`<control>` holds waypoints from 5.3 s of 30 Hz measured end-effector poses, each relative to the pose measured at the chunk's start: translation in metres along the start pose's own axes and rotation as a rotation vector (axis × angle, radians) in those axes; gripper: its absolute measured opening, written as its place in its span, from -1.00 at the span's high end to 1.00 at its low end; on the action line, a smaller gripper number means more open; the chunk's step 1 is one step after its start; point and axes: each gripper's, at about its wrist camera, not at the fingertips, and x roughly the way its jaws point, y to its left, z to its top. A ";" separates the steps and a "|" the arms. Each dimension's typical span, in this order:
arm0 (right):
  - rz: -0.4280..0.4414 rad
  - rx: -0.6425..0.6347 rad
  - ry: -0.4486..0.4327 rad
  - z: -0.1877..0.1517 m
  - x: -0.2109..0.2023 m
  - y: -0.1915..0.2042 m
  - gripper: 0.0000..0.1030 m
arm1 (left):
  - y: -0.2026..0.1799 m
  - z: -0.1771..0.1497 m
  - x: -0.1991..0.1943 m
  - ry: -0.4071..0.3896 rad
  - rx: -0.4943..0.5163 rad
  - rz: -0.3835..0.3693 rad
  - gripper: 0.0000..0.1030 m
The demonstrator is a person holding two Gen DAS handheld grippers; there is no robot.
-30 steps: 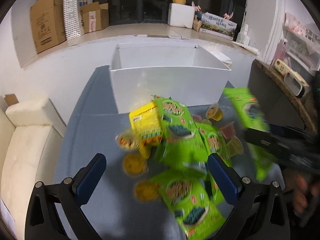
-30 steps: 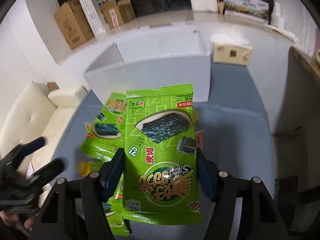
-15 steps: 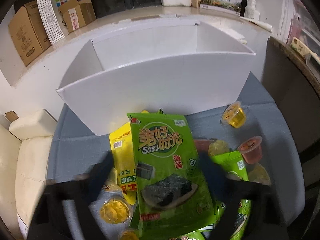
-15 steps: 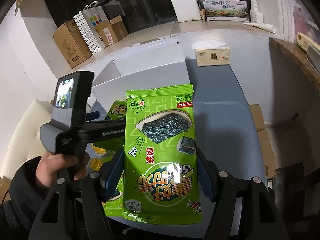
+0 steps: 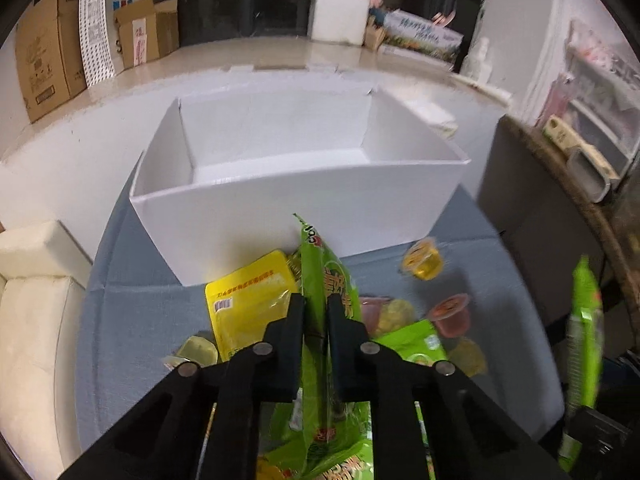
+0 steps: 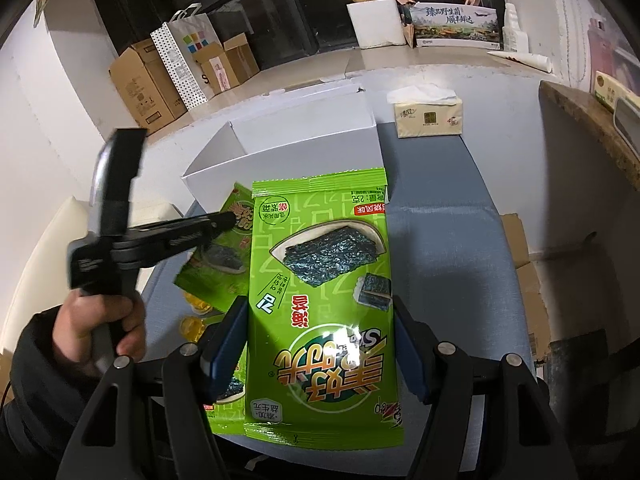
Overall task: Organize snacks
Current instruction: 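Carry both seaweed packets into the white box and open both tools, then move both tools back over the snacks on the table, then grasp a green seaweed packet with the right tool while the left tool grasps another, then lower both seaweed packets into the white box and open both tools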
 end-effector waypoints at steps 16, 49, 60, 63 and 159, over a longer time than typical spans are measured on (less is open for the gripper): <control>0.026 -0.131 -0.166 0.088 0.000 0.021 -0.39 | 0.027 0.069 -0.075 -0.236 -0.034 0.000 0.77; -0.004 -0.124 -0.191 0.160 0.046 0.023 -1.00 | 0.084 0.072 -0.083 -0.334 -0.028 0.098 -1.00; 0.059 -0.018 0.014 -0.008 0.066 0.008 -1.00 | 0.060 -0.080 -0.100 -0.211 -0.106 0.031 -1.00; 0.101 0.000 0.093 -0.023 0.084 0.006 -1.00 | 0.051 -0.099 -0.100 -0.189 -0.102 0.018 -1.00; 0.035 0.049 -0.104 0.219 0.112 -0.029 -0.90 | 0.078 0.130 0.012 -0.157 -0.008 0.105 -1.00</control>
